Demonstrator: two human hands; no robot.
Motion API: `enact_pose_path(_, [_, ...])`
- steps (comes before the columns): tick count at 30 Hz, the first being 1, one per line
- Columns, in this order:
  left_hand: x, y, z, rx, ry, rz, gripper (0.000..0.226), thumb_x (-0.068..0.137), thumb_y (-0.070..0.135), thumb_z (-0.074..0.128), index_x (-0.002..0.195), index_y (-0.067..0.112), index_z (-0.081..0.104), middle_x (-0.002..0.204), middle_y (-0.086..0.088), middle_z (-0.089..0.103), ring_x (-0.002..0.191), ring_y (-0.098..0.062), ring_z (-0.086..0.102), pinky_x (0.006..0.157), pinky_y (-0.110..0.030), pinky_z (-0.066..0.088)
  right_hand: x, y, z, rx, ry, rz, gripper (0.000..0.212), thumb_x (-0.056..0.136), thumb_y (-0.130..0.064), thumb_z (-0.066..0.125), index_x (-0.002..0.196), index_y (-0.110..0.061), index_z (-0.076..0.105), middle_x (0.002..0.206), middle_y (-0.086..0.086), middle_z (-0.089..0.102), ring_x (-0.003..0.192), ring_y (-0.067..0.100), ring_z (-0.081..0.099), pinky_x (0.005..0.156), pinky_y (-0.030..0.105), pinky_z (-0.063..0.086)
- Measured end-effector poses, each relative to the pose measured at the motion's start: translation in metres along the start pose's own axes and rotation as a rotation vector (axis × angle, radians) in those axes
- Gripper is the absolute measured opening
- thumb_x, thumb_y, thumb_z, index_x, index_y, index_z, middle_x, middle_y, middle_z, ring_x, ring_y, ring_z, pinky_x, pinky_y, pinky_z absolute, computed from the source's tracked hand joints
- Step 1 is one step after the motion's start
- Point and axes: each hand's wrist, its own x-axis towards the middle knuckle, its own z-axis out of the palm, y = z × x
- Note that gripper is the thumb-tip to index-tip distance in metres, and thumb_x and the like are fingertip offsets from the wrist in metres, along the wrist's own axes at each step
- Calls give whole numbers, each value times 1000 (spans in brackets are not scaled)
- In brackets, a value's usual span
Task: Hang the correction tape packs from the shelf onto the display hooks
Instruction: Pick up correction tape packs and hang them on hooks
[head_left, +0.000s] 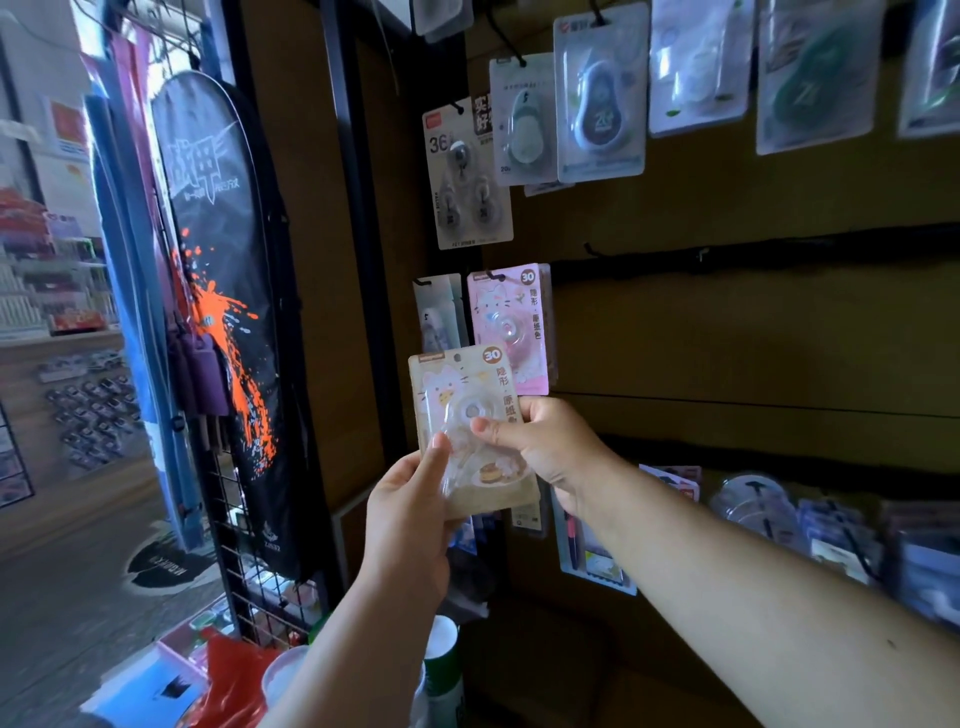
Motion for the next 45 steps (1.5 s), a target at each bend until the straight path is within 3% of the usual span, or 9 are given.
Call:
enact_pose_path(4, [0, -1, -3, 8, 29, -9, 24, 92, 35, 64, 89, 12, 71, 70, 0, 73, 61, -9, 64, 62, -26, 53, 12, -14, -5, 54, 76, -14, 11, 82, -14, 73, 90, -10, 67, 79, -2, 75, 64, 7, 71, 48, 14, 50])
enact_pose_path(9, [1, -3, -9, -31, 54, -24, 17, 95, 27, 63, 86, 13, 67, 61, 3, 64, 51, -5, 58, 45, -16, 46, 37, -32, -5, -24, 176, -53, 38, 85, -26, 70, 116, -6, 62, 113, 5, 68, 105, 20, 63, 93, 32, 48])
enact_pose_path(15, [5, -6, -18, -11, 76, -42, 18, 96, 16, 60, 79, 12, 63, 56, 1, 60, 46, -7, 56, 41, -15, 43, 61, -45, -3, -34, 208, -99, 21, 87, -22, 68, 106, -12, 66, 95, -5, 70, 76, 2, 64, 48, 7, 45])
enact_pose_path(20, [12, -18, -27, 324, 57, 27, 14, 95, 10, 61, 82, 6, 65, 55, 1, 65, 43, -5, 54, 40, -16, 41, 74, -49, -5, -109, 295, -94, 31, 85, -28, 71, 110, -12, 66, 106, 2, 71, 96, 19, 68, 87, 35, 55])
enact_pose_path(22, [14, -22, -31, 411, 49, 32, 13, 93, 9, 63, 81, 7, 66, 53, 2, 66, 43, -4, 56, 40, -16, 42, 78, -47, -6, -126, 309, -88, 31, 84, -28, 71, 110, -11, 66, 106, 3, 71, 97, 21, 67, 91, 39, 54])
enact_pose_path(35, [23, -38, -41, 484, 81, 20, 9, 91, 12, 66, 82, 10, 69, 57, 2, 70, 46, -5, 58, 43, -18, 46, 103, -31, -11, -290, 450, 47, 40, 85, -41, 67, 109, -8, 64, 95, 4, 65, 78, 20, 60, 69, 30, 48])
enact_pose_path(39, [22, -40, -43, 512, 92, 28, 10, 91, 12, 65, 83, 9, 69, 59, 1, 70, 46, -6, 57, 43, -18, 45, 106, -24, -15, -328, 470, 57, 49, 86, -45, 64, 113, -4, 61, 96, 5, 65, 84, 23, 61, 76, 33, 49])
enact_pose_path(42, [21, -42, -42, 515, 93, 29, 11, 91, 12, 66, 81, 9, 68, 58, 1, 69, 45, -5, 57, 42, -18, 44, 108, -25, -17, -357, 476, 66, 48, 87, -45, 63, 111, -4, 60, 82, 2, 61, 65, 16, 54, 64, 29, 44])
enact_pose_path(45, [20, -42, -40, 517, 92, 28, 10, 91, 11, 65, 82, 8, 68, 55, 2, 68, 45, -5, 57, 42, -18, 44, 110, -26, -18, -388, 493, 79, 53, 86, -49, 63, 114, -3, 58, 98, 7, 62, 77, 23, 56, 70, 33, 45])
